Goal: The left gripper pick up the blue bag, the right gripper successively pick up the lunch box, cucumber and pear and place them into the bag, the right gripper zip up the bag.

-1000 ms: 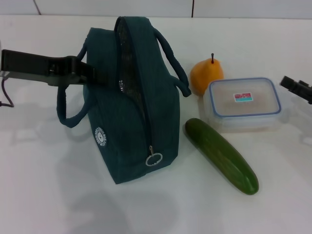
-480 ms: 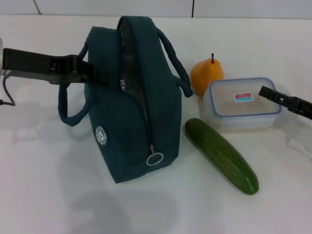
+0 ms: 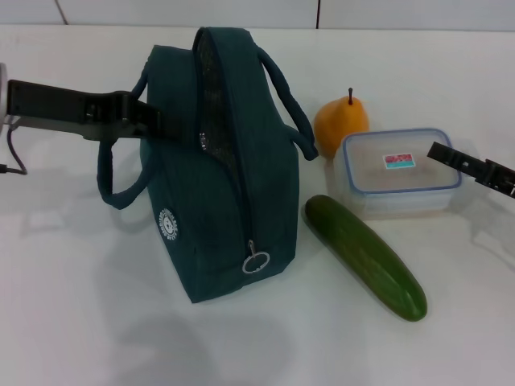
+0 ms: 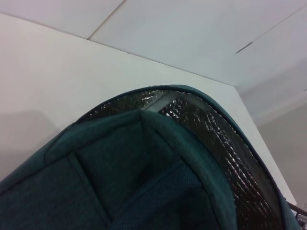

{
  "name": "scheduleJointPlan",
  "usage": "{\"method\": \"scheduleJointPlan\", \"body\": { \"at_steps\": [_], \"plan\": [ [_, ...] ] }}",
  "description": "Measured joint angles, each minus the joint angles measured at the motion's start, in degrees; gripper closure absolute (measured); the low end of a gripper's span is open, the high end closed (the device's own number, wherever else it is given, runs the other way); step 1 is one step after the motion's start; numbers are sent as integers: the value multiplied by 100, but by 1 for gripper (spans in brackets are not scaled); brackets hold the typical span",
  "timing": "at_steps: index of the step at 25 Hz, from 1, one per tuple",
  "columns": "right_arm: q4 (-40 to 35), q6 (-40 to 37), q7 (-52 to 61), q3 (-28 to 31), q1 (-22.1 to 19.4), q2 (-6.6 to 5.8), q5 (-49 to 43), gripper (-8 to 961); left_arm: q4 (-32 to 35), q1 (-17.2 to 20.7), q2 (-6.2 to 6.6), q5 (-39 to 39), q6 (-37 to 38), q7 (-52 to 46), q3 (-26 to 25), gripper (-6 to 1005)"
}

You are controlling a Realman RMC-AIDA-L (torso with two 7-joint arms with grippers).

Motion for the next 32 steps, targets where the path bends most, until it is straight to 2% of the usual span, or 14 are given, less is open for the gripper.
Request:
{"method": "scheduleJointPlan", "body": {
  "at_steps": [5,10,16,21,32],
  "plan": [
    [10,-23,53,20,-8,-8,13,305,-1,0,0,24,-10,0,0,968],
    [-14,-238,156,23,-12,-4,27,519,0,0,8,26,-13,0,0,967],
    [-23,-349,159,24,-10,-9,35,663,0,0,11,24,-13,0,0,967],
    [-27,-439,139,28,-33,-6,69,693,0,2,14,20,-8,0,0,967],
    [-33,-802,154,32,-320,-18,759,727,0,36,14,13,-3,0,0,967]
  ]
}}
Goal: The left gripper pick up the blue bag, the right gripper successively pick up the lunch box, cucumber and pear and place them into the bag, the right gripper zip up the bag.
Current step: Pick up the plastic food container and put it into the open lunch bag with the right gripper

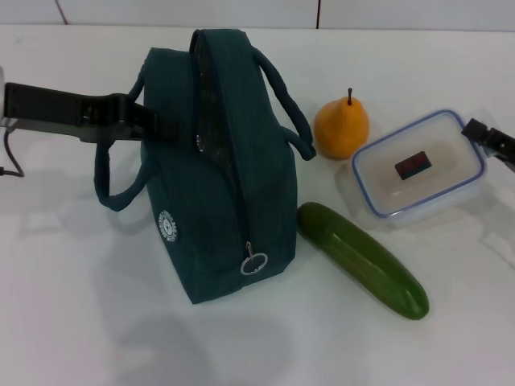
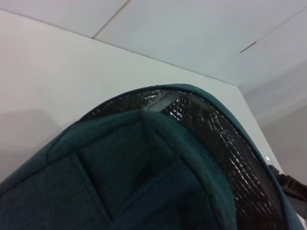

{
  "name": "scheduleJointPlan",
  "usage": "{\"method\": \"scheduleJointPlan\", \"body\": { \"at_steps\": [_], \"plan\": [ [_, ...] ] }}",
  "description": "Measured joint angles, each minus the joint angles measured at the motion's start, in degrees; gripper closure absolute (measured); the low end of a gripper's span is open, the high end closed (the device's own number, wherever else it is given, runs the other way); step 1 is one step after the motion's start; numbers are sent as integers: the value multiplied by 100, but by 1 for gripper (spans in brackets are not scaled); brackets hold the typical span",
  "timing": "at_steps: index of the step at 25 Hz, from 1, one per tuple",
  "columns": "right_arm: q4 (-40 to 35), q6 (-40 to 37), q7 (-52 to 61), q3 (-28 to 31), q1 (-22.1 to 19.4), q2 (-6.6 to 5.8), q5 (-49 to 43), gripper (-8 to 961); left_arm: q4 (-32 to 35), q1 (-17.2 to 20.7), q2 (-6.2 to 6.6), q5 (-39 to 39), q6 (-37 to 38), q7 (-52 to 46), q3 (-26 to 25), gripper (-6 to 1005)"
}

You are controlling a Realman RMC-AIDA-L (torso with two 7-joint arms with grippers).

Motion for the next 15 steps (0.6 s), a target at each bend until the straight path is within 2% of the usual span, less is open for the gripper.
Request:
{"method": "scheduleJointPlan", "body": {
  "at_steps": [15],
  "plan": [
    [54,-362,4,0,-216,-14,467,756,0,2,-15,-27,2,0,0,967]
  ]
}}
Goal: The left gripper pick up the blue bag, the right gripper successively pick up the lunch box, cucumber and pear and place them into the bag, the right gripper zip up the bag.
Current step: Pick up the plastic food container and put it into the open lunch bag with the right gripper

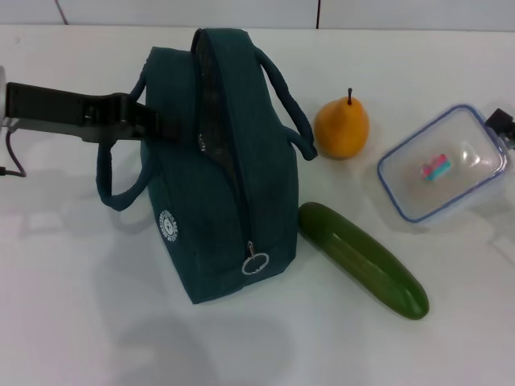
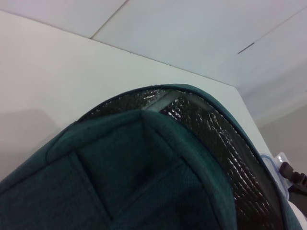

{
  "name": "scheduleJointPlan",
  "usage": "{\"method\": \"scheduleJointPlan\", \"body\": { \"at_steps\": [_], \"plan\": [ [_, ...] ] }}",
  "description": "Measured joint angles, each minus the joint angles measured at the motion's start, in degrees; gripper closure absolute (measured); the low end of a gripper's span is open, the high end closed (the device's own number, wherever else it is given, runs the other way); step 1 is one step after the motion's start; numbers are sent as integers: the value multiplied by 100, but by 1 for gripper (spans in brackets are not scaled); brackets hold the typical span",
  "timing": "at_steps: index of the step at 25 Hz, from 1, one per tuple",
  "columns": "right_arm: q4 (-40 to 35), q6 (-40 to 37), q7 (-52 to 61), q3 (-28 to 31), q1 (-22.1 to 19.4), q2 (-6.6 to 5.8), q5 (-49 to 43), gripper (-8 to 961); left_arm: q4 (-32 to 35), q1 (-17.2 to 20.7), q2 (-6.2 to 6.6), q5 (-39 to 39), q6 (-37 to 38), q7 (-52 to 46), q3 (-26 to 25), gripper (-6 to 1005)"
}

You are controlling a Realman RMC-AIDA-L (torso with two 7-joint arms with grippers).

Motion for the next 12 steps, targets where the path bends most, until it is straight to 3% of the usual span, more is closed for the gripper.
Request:
{"method": "scheduleJointPlan", "body": {
  "at_steps": [12],
  "plan": [
    [4,-102,39,0,-18,-10,53,803,0,4,-6,0,7,0,0,967]
  ]
}}
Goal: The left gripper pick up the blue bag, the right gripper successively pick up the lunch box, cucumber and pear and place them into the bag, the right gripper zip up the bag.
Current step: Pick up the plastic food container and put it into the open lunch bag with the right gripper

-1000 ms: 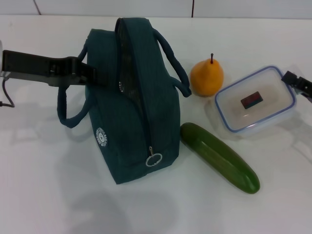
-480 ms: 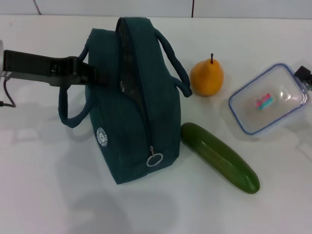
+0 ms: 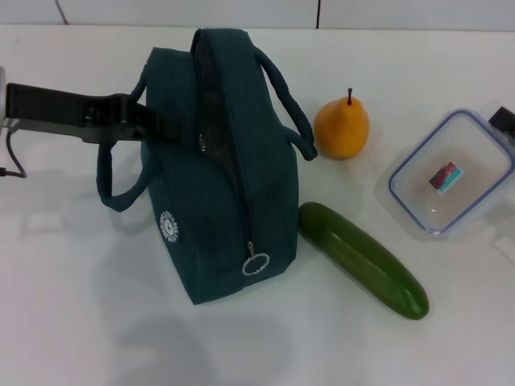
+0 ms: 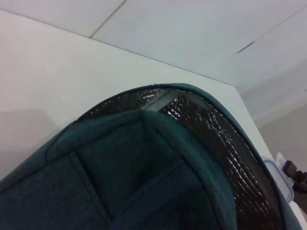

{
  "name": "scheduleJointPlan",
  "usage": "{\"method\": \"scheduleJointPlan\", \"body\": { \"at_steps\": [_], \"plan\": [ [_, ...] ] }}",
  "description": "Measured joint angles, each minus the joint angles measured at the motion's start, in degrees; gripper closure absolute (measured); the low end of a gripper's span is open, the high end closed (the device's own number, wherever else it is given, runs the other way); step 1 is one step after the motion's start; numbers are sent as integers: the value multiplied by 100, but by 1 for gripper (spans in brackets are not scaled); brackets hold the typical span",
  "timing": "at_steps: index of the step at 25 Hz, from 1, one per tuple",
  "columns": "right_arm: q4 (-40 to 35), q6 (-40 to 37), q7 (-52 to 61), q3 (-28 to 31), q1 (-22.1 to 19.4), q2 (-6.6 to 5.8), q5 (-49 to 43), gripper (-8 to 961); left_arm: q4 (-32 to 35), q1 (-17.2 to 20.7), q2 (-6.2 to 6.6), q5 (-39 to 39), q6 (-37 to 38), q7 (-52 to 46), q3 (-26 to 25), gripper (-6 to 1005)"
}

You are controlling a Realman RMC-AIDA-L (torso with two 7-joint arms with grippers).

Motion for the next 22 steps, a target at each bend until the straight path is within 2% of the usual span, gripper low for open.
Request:
{"method": "scheduleJointPlan", "body": {
  "at_steps": [11,22],
  "plan": [
    [-31,-13,24,4,-79,-3,12,813,0,12,-13,1,0,0,0,967],
    [-61,-6,-8,211,-371,-131,20,854,-7,19,-14,9,0,0,0,967]
  ]
}}
